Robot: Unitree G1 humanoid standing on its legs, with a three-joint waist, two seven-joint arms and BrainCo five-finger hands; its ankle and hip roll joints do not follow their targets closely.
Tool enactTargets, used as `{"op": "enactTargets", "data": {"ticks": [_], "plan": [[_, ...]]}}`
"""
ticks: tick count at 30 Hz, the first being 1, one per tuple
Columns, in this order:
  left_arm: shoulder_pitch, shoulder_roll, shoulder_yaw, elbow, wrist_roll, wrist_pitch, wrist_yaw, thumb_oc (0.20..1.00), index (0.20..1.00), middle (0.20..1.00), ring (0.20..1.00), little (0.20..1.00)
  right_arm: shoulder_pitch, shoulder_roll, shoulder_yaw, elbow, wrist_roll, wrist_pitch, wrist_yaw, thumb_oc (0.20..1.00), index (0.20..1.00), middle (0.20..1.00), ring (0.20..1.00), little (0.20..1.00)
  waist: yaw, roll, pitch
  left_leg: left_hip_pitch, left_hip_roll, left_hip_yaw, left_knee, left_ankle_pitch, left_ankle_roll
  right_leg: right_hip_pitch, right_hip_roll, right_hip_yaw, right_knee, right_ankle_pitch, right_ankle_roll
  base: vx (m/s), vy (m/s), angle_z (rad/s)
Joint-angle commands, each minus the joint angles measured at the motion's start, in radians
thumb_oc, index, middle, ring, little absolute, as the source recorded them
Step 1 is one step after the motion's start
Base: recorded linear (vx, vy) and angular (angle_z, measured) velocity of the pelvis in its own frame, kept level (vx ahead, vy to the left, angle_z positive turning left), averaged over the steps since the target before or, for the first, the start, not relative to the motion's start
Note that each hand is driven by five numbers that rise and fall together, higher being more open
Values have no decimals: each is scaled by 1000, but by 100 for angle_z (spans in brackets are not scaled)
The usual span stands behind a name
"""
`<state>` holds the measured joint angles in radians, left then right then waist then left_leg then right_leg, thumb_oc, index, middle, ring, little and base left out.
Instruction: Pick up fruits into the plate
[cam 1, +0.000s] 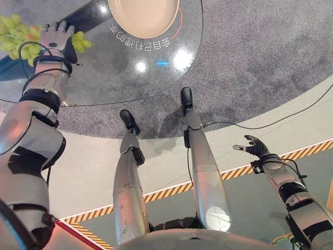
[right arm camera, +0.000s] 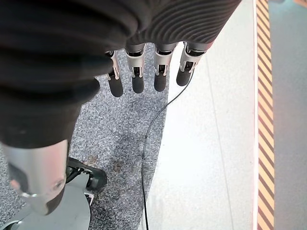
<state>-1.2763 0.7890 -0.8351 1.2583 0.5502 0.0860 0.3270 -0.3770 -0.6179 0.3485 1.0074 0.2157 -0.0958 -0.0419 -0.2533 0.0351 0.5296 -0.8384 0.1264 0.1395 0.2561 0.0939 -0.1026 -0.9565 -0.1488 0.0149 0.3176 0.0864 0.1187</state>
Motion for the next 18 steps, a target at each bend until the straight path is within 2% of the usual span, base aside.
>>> {"op": "enactTargets", "data": {"ticks": [1, 5, 9, 10, 11, 12, 13, 18], "plan": [[62, 91, 75, 131, 36, 104, 41, 1000, 1000, 1000, 1000, 1000, 114, -20, 0, -17, 27, -11, 3, 1000, 1000, 1000, 1000, 1000, 14, -58, -10, -45, -58, 37, 145, -155, 17, 32, 73, -40, 19, -80, -36, 0, 0, 0], [75, 98, 91, 154, 72, 145, 48, 1000, 1000, 1000, 1000, 1000, 114, -20, 6, -19, 37, -17, 8, 1000, 1000, 1000, 1000, 1000, 20, -59, -10, -47, -60, 31, 149, -154, 15, 34, 71, -44, 21, -83, -38, 0, 0, 0], [77, 98, 92, 155, 75, 149, 48, 1000, 1000, 1000, 1000, 1000, 114, -20, 7, -19, 37, -16, 8, 1000, 1000, 1000, 1000, 1000, 21, -59, -10, -47, -60, 31, 150, -154, 15, 34, 70, -45, 22, -83, -38, 3, 4, 1], [94, 90, 102, 159, 92, 186, 43, 906, 906, 906, 906, 906, 105, -21, 11, -22, 40, -9, 8, 1000, 1000, 1000, 1000, 1000, 25, -58, -10, -46, -64, 21, 145, -151, 16, 35, 72, -46, 25, -87, -40, 11, 18, 3], [95, 89, 103, 159, 88, 187, 42, 715, 715, 715, 715, 715, 104, -22, 11, -22, 40, -9, 9, 1000, 1000, 1000, 1000, 1000, 26, -58, -10, -46, -64, 21, 144, -151, 16, 36, 72, -46, 24, -87, -40, 0, 0, 0], [98, 86, 105, 158, 84, 186, 45, 410, 410, 410, 410, 410, 100, -22, 10, -23, 41, -8, 9, 1000, 1000, 1000, 1000, 1000, 26, -58, -10, -45, -65, 19, 142, -150, 16, 36, 73, -45, 23, -87, -40, 0, 0, 0], [101, 84, 108, 157, 85, 187, 43, 200, 200, 200, 200, 200, 99, -22, 10, -26, 41, -8, 8, 1000, 1000, 1000, 1000, 1000, 26, -58, -10, -44, -66, 19, 140, -149, 16, 38, 74, -45, 22, -87, -40, 0, 0, 0], [106, 76, 100, 156, 102, 203, 10, 200, 200, 200, 200, 200, 81, -33, 7, -44, 65, -5, 11, 1000, 1000, 1000, 1000, 1000, 28, -66, -10, -43, -63, 21, 133, -146, 14, 42, 76, -48, 16, -86, -39, 0, 0, 0]]}}
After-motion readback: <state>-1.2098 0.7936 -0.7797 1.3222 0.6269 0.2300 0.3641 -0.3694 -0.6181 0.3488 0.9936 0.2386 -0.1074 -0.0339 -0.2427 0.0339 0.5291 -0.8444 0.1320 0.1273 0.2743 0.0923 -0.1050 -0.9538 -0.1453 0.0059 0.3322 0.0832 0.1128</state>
